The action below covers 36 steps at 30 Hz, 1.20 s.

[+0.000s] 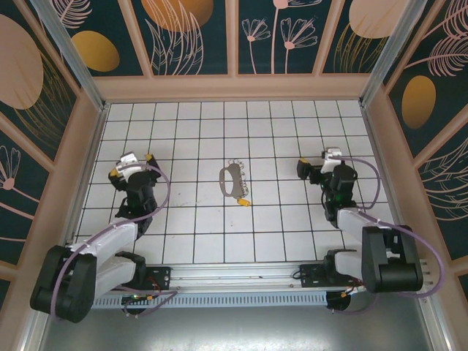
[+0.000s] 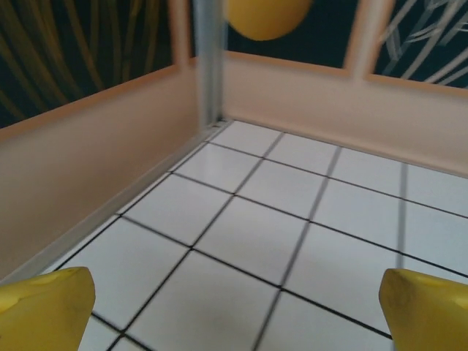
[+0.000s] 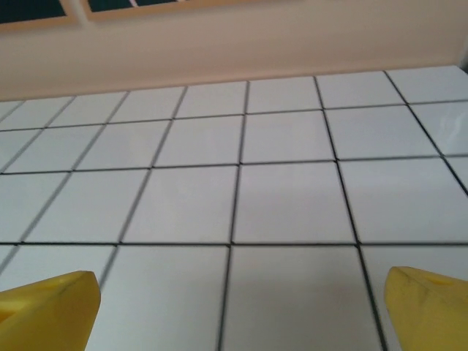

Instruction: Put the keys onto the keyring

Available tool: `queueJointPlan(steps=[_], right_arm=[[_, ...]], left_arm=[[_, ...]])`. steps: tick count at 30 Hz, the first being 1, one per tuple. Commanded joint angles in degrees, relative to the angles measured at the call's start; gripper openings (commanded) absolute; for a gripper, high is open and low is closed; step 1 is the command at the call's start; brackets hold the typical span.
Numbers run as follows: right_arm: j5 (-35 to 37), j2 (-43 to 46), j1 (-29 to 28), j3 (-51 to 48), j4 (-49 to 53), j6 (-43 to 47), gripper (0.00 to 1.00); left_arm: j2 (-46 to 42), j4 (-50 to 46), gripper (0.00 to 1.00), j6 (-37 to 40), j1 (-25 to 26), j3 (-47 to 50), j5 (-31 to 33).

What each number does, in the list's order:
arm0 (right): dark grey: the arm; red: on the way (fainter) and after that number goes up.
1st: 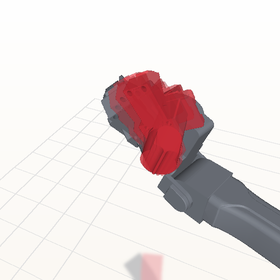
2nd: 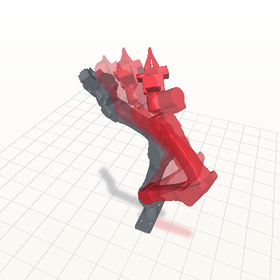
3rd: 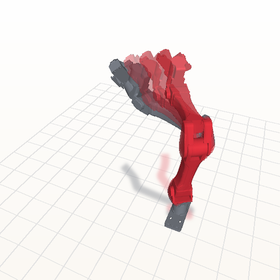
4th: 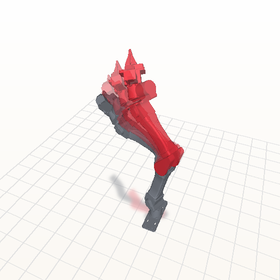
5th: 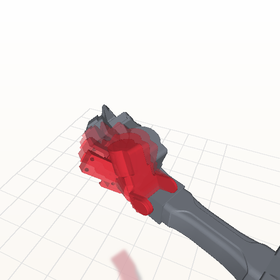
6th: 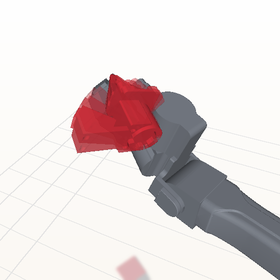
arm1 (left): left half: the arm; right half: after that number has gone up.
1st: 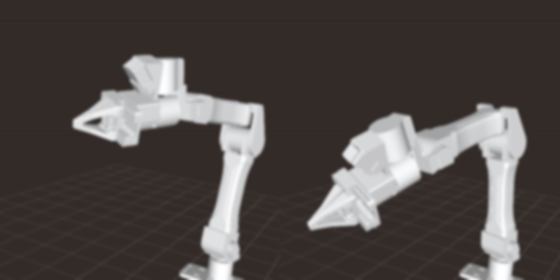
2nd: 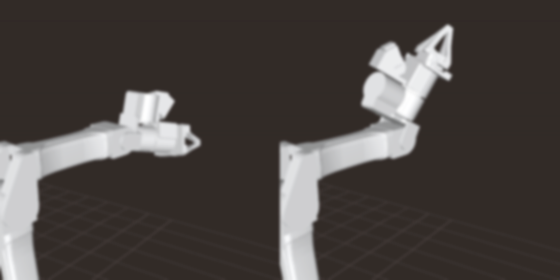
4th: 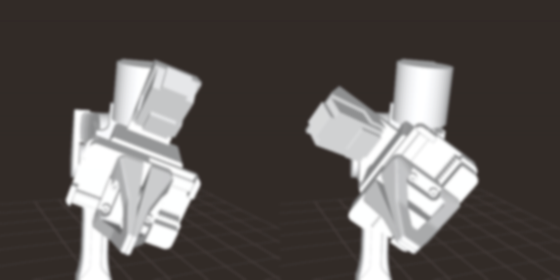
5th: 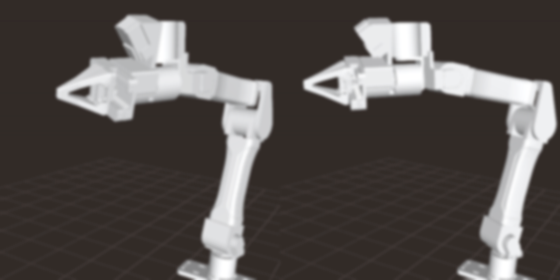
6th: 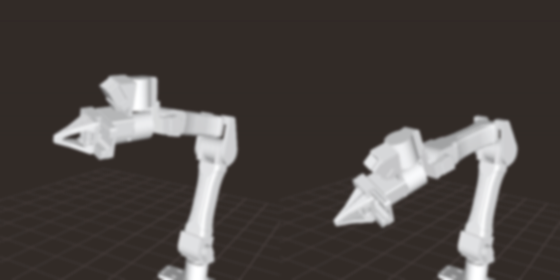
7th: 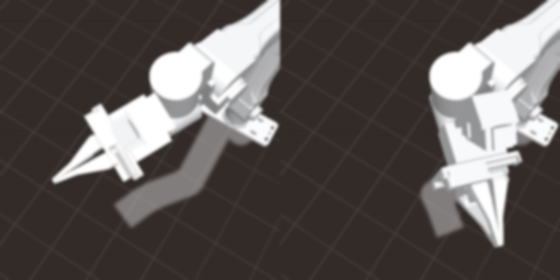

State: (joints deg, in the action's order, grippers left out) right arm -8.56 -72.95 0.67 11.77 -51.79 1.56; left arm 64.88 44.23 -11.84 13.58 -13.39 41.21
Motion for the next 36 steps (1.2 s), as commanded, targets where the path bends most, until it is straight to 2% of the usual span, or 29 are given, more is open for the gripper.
queueJointPlan(steps=[1,4,6,7,10,12,15,17,36], right_arm=[[-2.5,-5.6,2.2,-2.6,-21.2,-0.4,0.99],[-4.0,-12.7,2.6,-1.2,-24.2,-0.1,0.99],[-4.2,-17.2,3.0,-1.2,-29.2,-0.7,0.99],[-3.8,-15.8,3.3,-1.0,-26.1,-0.8,0.99],[-2.8,-16.3,3.4,-0.8,-26.6,-1.4,0.99],[-1.3,-16.5,3.4,0.3,-24.8,-2.0,0.99],[1.0,-16.5,3.0,0.7,-24.0,-2.4,0.99],[1.2,-16.5,3.0,0.6,-24.1,-2.5,0.99],[1.9,-16.5,2.6,0.7,-23.8,-2.2,0.99]], left_arm=[[5.4,16.0,0.99,3.4,-2.3,1.0,-1.0],[13.4,23.5,0.99,8.0,-3.3,0.2,-3.3],[16.7,27.7,0.99,9.5,-4.6,1.0,-9.4],[17.2,28.6,0.99,10.1,-4.9,1.3,-11.8],[19.5,32.0,0.99,9.9,-6.9,1.9,-17.8],[19.2,29.2,0.99,7.7,-9.2,1.3,-21.3],[23.5,35.6,0.99,7.6,-9.7,2.3,-21.9],[22.3,31.7,0.99,7.3,-9.8,1.5,-22.2],[22.5,32.3,0.99,7.4,-9.7,1.5,-22.1]])
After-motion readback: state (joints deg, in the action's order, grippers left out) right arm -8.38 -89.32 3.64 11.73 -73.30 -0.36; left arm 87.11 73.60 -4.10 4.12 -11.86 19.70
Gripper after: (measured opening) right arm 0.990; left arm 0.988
